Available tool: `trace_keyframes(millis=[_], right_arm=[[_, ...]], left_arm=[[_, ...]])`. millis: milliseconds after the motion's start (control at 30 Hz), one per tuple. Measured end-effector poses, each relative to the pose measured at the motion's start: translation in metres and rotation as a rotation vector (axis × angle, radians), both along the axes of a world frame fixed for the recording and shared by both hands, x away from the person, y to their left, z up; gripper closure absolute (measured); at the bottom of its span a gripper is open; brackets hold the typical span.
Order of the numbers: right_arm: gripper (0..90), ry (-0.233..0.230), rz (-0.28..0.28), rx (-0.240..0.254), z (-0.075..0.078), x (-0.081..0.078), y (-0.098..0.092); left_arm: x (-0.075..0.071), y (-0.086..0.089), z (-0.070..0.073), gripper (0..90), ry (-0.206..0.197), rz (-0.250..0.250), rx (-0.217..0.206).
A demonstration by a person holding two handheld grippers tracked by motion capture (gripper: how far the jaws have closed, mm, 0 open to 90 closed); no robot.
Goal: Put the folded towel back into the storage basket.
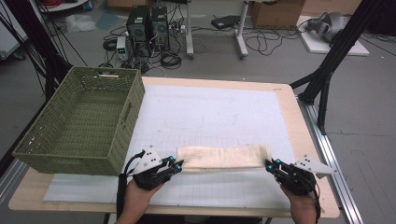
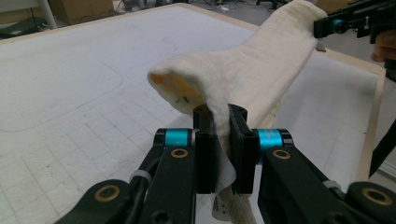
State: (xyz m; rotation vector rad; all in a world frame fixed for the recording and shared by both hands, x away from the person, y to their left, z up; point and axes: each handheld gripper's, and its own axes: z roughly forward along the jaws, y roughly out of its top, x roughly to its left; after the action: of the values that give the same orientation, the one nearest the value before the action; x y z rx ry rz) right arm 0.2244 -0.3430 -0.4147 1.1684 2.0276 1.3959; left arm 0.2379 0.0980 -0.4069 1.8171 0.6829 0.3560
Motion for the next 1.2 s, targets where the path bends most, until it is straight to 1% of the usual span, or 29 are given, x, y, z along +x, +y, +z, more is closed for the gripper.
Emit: trace_keyframes(millis=[33,67,100,133,167,267,367,433,500,567,633,667,733,800,867,900,933,967,1000,1067,1167,1200], right_arm=[[81.1,0.000,0.000,0.000,0.000,0.000,0.000],[81.2,-0.023,0.010,0.002,0.002,0.000,-0.002],[81.2,-0.027,0.012,0.001,0.003,0.000,-0.002],[81.2,-0.027,0.012,0.001,0.003,0.000,-0.002],[81.1,-0.041,0.016,0.003,0.005,0.000,-0.002],[81.2,-0.061,0.024,0.011,0.009,0.001,-0.002],[81.2,-0.086,0.038,0.023,0.014,0.003,-0.001],[81.1,-0.090,0.049,0.022,0.016,0.006,0.001],[81.1,-0.094,0.053,0.019,0.017,0.008,0.003],[81.2,-0.102,0.071,0.016,0.019,0.017,0.006],[81.2,-0.095,0.071,0.022,0.020,0.018,0.008],[81.2,-0.102,0.088,0.011,0.023,0.025,0.011],[81.2,-0.097,0.091,0.010,0.024,0.027,0.013],[81.2,-0.107,0.105,-0.001,0.028,0.035,0.017],[81.2,-0.105,0.110,-0.007,0.034,0.045,0.023],[81.2,-0.105,0.110,-0.007,0.034,0.045,0.023],[81.2,-0.107,0.109,-0.016,0.037,0.053,0.028],[81.2,-0.107,0.109,-0.016,0.037,0.053,0.028],[81.2,-0.106,0.110,-0.020,0.040,0.059,0.032],[81.2,-0.103,0.110,-0.022,0.041,0.062,0.034],[81.2,-0.106,0.119,-0.034,0.045,0.071,0.040],[81.2,-0.110,0.127,-0.039,0.048,0.076,0.045]], left_arm=[[-0.001,0.000,0.002,82.3,-0.002,0.000,-0.003],[-0.001,0.000,0.003,82.3,-0.002,-0.002,-0.006],[-0.001,0.000,0.004,82.3,-0.001,-0.007,-0.008],[-0.002,0.001,0.007,82.3,-0.006,-0.007,-0.014],[-0.002,0.001,0.009,82.3,-0.008,-0.009,-0.019],[-0.004,0.005,0.017,82.4,-0.025,-0.011,-0.037],[-0.005,0.007,0.020,82.4,-0.032,-0.010,-0.040],[-0.007,0.012,0.024,82.4,-0.041,-0.006,-0.045],[-0.008,0.012,0.025,82.4,-0.044,-0.002,-0.047],[-0.009,0.015,0.028,82.5,-0.052,0.003,-0.049],[-0.010,0.018,0.031,82.5,-0.056,0.009,-0.056],[-0.011,0.020,0.033,82.4,-0.059,0.011,-0.056],[-0.012,0.023,0.036,82.5,-0.066,0.017,-0.062],[-0.012,0.026,0.039,82.5,-0.067,0.022,-0.063],[-0.014,0.029,0.041,82.7,-0.069,0.026,-0.057],[-0.014,0.029,0.042,82.7,-0.070,0.031,-0.058],[-0.015,0.030,0.043,82.7,-0.072,0.033,-0.061],[-0.015,0.031,0.044,82.7,-0.073,0.033,-0.059],[-0.016,0.031,0.045,82.7,-0.075,0.034,-0.059],[-0.017,0.033,0.046,82.7,-0.079,0.039,-0.062],[-0.019,0.037,0.050,82.8,-0.086,0.048,-0.069],[-0.019,0.038,0.051,82.8,-0.090,0.051,-0.073]])
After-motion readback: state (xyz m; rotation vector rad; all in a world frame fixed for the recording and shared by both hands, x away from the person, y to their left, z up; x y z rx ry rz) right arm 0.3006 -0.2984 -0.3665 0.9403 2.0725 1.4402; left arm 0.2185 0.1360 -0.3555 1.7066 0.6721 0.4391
